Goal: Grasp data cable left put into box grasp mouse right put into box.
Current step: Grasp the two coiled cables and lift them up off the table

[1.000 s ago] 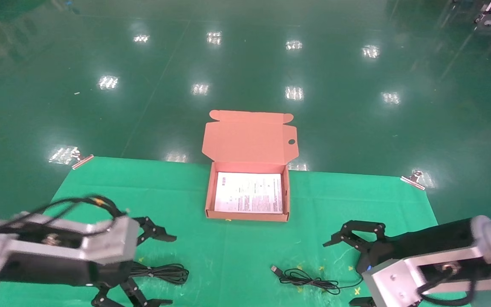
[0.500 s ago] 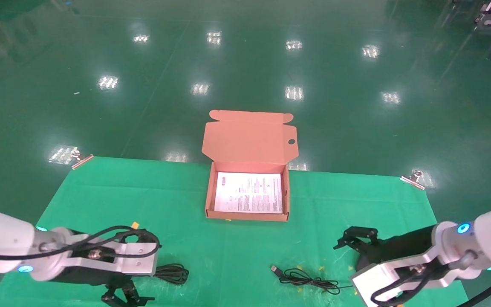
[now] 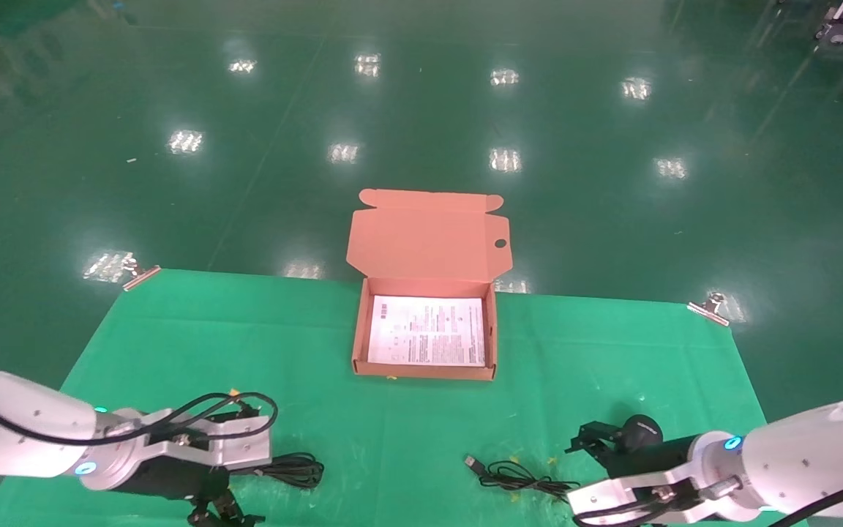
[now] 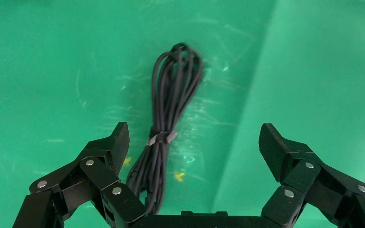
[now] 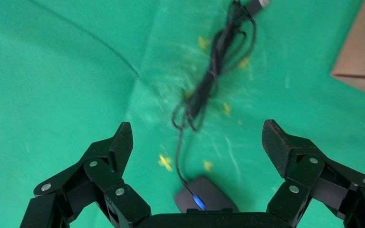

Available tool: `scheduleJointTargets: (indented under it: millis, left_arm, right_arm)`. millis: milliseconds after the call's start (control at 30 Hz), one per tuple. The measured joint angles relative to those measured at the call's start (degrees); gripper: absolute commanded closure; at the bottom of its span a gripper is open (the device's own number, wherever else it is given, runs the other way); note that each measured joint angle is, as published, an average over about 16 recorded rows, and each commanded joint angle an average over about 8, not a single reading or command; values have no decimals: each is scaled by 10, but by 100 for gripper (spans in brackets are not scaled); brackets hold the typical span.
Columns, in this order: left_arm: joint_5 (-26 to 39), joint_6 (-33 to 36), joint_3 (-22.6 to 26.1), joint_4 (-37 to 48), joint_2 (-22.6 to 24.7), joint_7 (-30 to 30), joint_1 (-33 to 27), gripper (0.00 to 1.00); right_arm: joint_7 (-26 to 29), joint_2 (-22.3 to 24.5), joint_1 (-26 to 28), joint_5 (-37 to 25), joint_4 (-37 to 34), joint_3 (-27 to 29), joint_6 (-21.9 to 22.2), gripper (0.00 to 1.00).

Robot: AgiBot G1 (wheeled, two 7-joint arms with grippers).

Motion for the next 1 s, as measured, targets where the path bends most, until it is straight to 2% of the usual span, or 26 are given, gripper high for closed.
scheduleJointTargets:
  millis: [267, 567, 600, 633, 667, 833, 867, 900, 933, 1000]
  left_arm:
    - [9, -31, 3, 114, 39, 39, -20, 0]
    - [10, -58, 2, 222, 74, 91, -44, 0]
    - [9, -60, 2, 231, 76, 96, -46, 0]
    - [8, -63, 2, 241, 79, 102, -48, 2]
    - [7, -65, 1, 249, 81, 108, -50, 11]
    - [3, -73, -1, 282, 88, 129, -55, 73]
    - [2, -74, -2, 286, 88, 132, -56, 86]
    - [1, -76, -2, 290, 89, 134, -56, 96]
    - [0, -76, -3, 292, 89, 137, -56, 100]
    - [-1, -78, -4, 296, 90, 140, -57, 100]
  right_arm:
    - [35, -38, -13, -25, -46, -6, 29, 0]
    - [20, -81, -10, -39, -127, -13, 61, 0]
    - [17, -85, -9, -40, -135, -13, 64, 6]
    - [13, -88, -9, -40, -144, -14, 68, 19]
    - [10, -91, -9, -41, -152, -14, 71, 31]
    - [-2, -103, -7, -41, -183, -15, 83, 94]
    - [-4, -104, -7, -41, -187, -15, 85, 100]
    - [-6, -105, -7, -41, -191, -15, 87, 100]
    - [-7, -106, -7, -41, -193, -15, 88, 100]
    - [-8, -107, -7, -40, -197, -15, 90, 100]
